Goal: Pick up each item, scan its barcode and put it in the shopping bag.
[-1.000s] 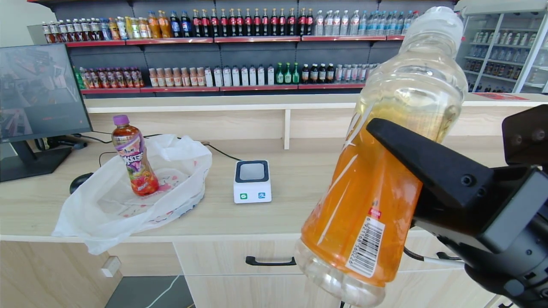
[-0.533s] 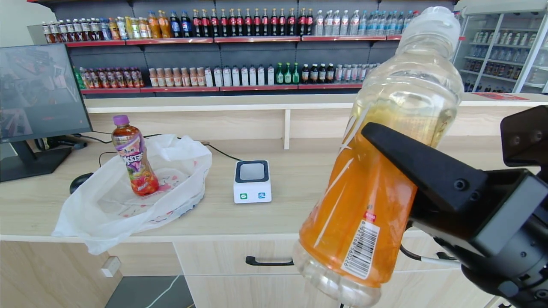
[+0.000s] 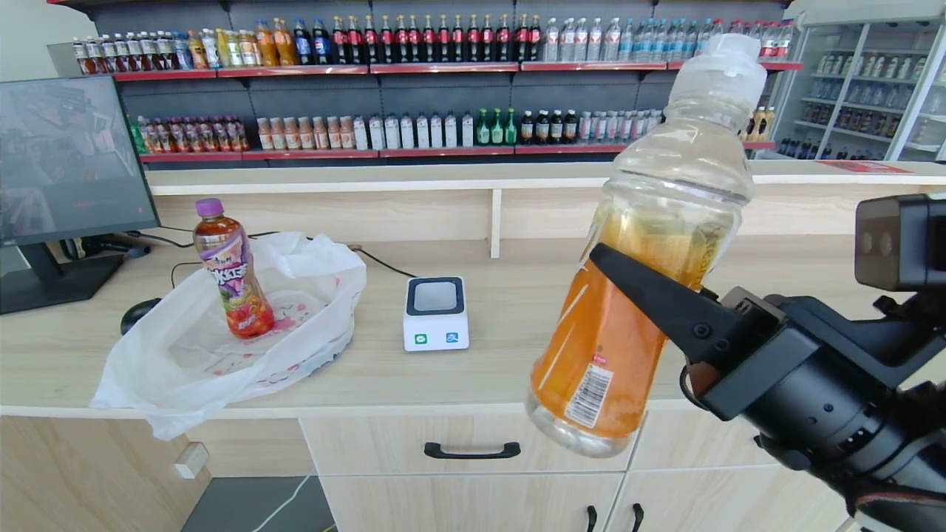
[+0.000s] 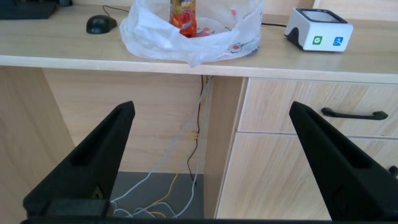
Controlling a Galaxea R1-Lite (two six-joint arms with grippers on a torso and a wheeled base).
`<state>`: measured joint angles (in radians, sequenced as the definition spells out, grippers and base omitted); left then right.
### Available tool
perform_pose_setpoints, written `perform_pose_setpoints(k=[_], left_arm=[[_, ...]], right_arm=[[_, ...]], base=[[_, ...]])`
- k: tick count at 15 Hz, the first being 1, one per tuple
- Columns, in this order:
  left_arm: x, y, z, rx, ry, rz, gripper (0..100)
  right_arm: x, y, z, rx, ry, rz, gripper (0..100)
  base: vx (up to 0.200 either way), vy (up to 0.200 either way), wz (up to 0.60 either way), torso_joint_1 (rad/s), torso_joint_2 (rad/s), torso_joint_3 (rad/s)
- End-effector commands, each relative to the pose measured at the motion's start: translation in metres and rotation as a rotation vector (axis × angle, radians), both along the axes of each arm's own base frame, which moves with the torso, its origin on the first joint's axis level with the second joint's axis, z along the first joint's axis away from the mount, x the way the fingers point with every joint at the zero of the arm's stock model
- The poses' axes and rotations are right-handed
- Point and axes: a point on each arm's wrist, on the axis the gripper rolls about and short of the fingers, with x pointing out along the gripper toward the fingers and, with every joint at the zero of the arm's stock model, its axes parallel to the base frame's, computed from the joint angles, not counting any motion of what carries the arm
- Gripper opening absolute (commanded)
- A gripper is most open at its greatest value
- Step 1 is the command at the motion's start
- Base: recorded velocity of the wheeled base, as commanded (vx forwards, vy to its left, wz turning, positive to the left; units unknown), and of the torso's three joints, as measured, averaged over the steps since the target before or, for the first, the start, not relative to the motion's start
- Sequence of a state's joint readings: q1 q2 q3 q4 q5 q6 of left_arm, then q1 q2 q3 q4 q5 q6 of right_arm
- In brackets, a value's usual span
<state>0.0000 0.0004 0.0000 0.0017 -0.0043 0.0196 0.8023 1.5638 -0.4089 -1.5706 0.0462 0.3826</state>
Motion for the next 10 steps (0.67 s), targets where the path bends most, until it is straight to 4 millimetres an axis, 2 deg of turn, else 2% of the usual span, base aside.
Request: perform_pose_setpoints(k=[1, 5, 10], left_arm=[[0.0, 0.0, 0.0, 0.002, -0.001, 0.0, 100], [0.0, 0.0, 0.0, -0.001, -0.001, 0.0, 100], [0.0, 0.0, 0.0, -0.003, -0.001, 0.001, 100]], right_arm=[[0.018, -0.021, -0.024, -0.157, -0.013, -0.169, 0], [0.032, -0.045, -0.028, -0.268, -0.063, -0.411, 0], [0.044, -0.062, -0.024, -0.267, -0.065, -0.536, 0]], base=[[0.0, 0.0, 0.0, 0.0, 0.0, 0.0], [0.0, 0.0, 0.0, 0.0, 0.0, 0.0], [0.0, 0.0, 0.0, 0.0, 0.0, 0.0]])
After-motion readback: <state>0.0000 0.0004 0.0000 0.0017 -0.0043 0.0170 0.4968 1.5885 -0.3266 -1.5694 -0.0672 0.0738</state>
